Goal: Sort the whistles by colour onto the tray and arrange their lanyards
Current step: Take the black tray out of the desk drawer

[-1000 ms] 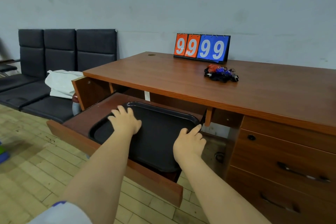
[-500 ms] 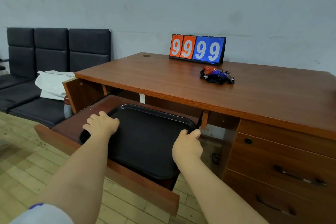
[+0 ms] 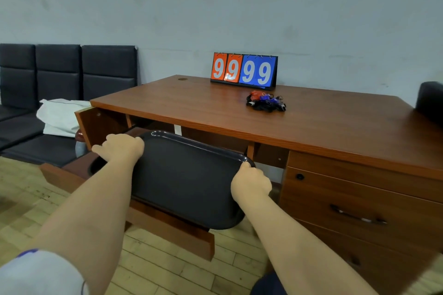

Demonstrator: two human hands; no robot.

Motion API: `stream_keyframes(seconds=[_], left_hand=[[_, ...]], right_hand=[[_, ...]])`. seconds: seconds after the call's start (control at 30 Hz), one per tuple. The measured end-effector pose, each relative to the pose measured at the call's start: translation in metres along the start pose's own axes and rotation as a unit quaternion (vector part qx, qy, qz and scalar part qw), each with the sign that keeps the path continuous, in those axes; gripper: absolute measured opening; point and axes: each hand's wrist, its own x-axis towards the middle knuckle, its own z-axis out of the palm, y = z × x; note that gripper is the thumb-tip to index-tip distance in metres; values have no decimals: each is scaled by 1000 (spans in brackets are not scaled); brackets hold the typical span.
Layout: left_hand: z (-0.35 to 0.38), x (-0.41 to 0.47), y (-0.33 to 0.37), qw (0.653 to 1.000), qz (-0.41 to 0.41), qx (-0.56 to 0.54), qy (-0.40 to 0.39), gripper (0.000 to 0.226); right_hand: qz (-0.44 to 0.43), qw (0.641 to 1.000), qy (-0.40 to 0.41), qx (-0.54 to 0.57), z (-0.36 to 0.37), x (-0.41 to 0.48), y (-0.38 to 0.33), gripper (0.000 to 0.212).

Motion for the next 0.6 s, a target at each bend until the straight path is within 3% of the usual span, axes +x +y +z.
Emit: stream_keyframes(seconds=[0.23, 0.43, 0.5, 0.6], left_hand=[[-34, -42, 32, 995, 53, -81, 15, 49], [-69, -87, 113, 979, 149, -141, 7, 44], [-79, -105, 148, 970, 173, -173, -12, 45], [-88, -132, 203, 944, 240, -202, -103, 57]], right_hand=[[0, 998, 61, -5, -41, -11, 47, 57], [37, 993, 112, 2, -100, -2, 120, 49], [60, 989, 139, 6, -124, 6, 151, 47], [103, 981, 161, 25, -160, 24, 200, 40]])
